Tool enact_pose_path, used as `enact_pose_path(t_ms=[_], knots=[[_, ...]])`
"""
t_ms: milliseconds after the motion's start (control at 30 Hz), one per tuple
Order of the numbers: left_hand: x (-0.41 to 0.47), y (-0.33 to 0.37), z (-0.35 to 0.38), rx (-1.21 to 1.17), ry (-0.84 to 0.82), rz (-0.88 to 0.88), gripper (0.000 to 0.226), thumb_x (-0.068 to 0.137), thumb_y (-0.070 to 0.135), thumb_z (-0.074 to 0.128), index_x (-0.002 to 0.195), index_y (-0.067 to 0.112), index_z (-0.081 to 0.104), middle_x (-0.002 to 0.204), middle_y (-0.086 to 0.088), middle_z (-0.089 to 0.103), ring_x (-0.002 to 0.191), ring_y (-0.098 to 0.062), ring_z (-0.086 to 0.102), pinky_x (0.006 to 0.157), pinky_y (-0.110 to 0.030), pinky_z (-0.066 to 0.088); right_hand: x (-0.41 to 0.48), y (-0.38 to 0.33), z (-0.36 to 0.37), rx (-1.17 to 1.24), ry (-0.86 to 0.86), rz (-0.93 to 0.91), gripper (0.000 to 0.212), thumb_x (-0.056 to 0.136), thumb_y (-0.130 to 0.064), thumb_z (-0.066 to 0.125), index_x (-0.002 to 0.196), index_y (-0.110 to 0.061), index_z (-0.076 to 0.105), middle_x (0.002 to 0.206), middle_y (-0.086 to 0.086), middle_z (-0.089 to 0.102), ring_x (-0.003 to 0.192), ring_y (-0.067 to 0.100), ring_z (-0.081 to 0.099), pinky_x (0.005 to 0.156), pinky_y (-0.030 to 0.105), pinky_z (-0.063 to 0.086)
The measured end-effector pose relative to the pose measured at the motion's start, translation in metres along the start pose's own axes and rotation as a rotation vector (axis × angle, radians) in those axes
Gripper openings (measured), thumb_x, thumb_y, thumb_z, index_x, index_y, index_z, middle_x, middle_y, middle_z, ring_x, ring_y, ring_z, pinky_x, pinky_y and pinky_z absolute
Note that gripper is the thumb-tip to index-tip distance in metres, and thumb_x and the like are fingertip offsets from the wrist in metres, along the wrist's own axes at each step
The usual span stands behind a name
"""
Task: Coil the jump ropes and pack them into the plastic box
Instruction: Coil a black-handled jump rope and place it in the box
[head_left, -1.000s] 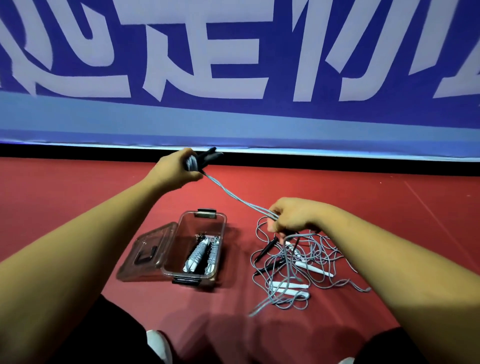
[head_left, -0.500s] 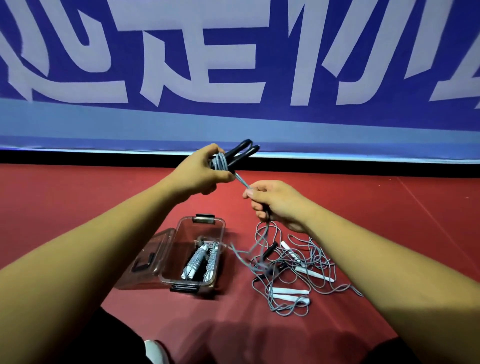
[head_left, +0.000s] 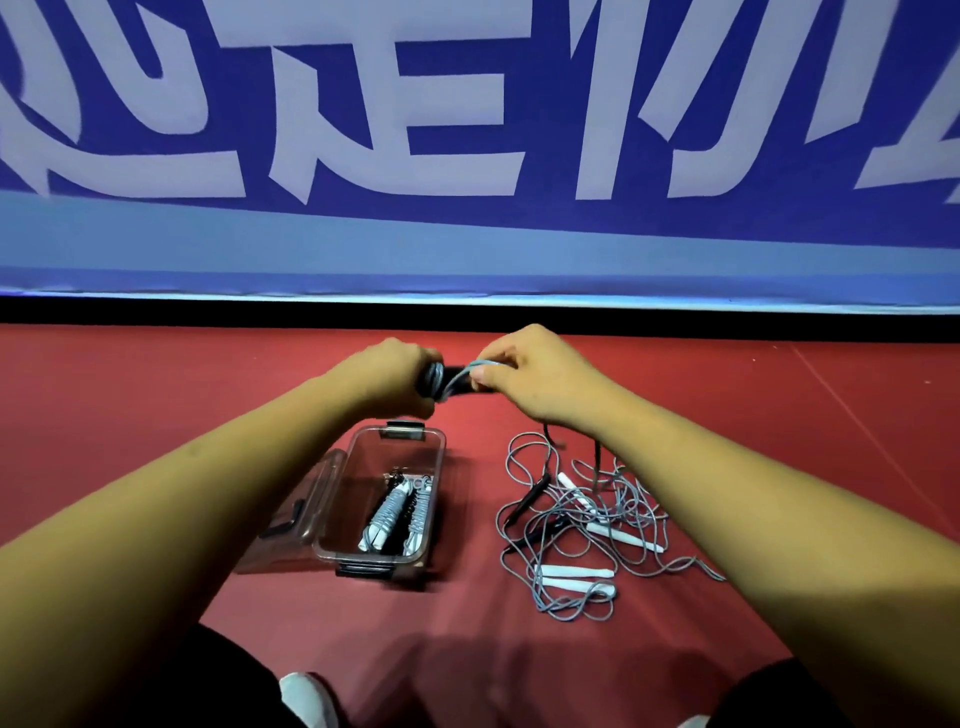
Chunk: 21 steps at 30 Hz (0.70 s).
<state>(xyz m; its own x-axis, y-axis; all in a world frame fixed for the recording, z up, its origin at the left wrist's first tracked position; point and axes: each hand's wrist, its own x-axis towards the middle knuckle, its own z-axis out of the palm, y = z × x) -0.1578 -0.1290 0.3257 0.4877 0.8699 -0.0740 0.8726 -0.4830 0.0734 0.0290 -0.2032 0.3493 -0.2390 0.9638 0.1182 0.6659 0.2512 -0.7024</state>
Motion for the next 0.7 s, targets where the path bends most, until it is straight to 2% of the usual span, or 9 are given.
enact_pose_path(t_ms=[67,133,167,267,333,467,567,633,700], knots=[[-0.006,0.015,0.000,0.029,-0.107,0.145,0.025,0.077,0.025,0.074,0.099,0.024,0.061,0.076,0.005,0.057,0.080,-0.026,0.061,0.063,-0.030,0.038,0.001,0.004,-0.008,-0.049,0.035,0.004,0.016,0.092,-0.018,0.061,0.085,-0.012,0.075,0.077,0.000,0.068,0.058,0.002,0.055,0.057,0.019,0.040],[-0.013,0.029,-0.006,-0.001,-0.161,0.250,0.029,0.078,0.026,0.076,0.103,0.023,0.062,0.074,0.010,0.052,0.079,-0.023,0.060,0.063,-0.025,0.032,0.004,0.013,-0.014,-0.131,0.090,0.008,0.014,0.089,-0.022,0.065,0.082,-0.015,0.073,0.078,-0.001,0.068,0.070,0.012,0.059,0.066,0.026,0.042],[-0.016,0.035,-0.009,-0.041,-0.171,0.288,0.029,0.078,0.032,0.079,0.100,0.026,0.062,0.072,0.012,0.052,0.074,-0.018,0.058,0.063,-0.023,0.031,0.004,0.017,-0.017,-0.130,0.125,0.011,0.012,0.088,-0.023,0.066,0.082,-0.014,0.072,0.074,-0.001,0.065,0.070,0.014,0.057,0.065,0.026,0.040],[-0.028,0.044,-0.021,-0.240,-0.175,0.337,0.032,0.073,0.051,0.080,0.077,0.031,0.056,0.061,0.008,0.058,0.056,-0.002,0.051,0.058,-0.022,0.037,0.003,0.025,-0.023,0.045,0.180,0.009,0.012,0.086,-0.018,0.070,0.087,-0.010,0.062,0.058,-0.003,0.052,0.048,0.009,0.044,0.051,0.023,0.036],[-0.033,0.045,-0.025,-0.422,-0.140,0.355,0.025,0.079,0.043,0.079,0.076,0.027,0.060,0.058,0.004,0.060,0.051,-0.004,0.052,0.054,-0.022,0.042,0.002,0.027,-0.026,0.141,0.163,-0.006,0.012,0.087,-0.013,0.069,0.088,-0.006,0.059,0.052,-0.004,0.046,0.040,0.004,0.035,0.043,0.017,0.030],[-0.038,0.044,-0.025,-0.650,-0.099,0.388,0.014,0.086,0.021,0.076,0.088,0.026,0.063,0.062,0.009,0.056,0.051,-0.007,0.050,0.053,-0.019,0.041,0.002,0.035,-0.027,0.463,0.022,0.121,0.007,0.092,-0.007,0.062,0.085,-0.009,0.061,0.052,-0.006,0.048,0.043,0.008,0.038,0.044,0.018,0.029],[-0.039,0.046,-0.026,-0.817,-0.011,0.378,0.016,0.087,0.018,0.074,0.095,0.020,0.060,0.068,0.006,0.056,0.055,-0.009,0.052,0.054,-0.023,0.043,0.000,0.047,-0.021,0.754,-0.131,0.249,0.023,0.093,0.003,0.042,0.085,-0.014,0.056,0.056,0.001,0.041,0.046,0.010,0.033,0.051,0.024,0.016],[-0.039,0.049,-0.029,-0.909,0.042,0.346,0.027,0.088,0.019,0.073,0.110,0.022,0.057,0.073,-0.002,0.060,0.054,-0.012,0.053,0.051,-0.027,0.043,-0.001,0.051,-0.015,0.828,-0.156,0.274,0.024,0.092,0.003,0.043,0.082,-0.015,0.054,0.055,0.001,0.039,0.048,0.011,0.032,0.051,0.024,0.017],[-0.039,0.049,-0.032,-0.999,0.051,0.292,0.047,0.091,0.016,0.069,0.131,0.030,0.051,0.071,-0.003,0.063,0.049,-0.012,0.048,0.045,-0.024,0.038,0.000,0.051,-0.008,0.842,-0.179,0.301,0.029,0.096,-0.005,0.047,0.075,-0.017,0.062,0.056,0.003,0.041,0.049,0.014,0.037,0.051,0.025,0.026]])
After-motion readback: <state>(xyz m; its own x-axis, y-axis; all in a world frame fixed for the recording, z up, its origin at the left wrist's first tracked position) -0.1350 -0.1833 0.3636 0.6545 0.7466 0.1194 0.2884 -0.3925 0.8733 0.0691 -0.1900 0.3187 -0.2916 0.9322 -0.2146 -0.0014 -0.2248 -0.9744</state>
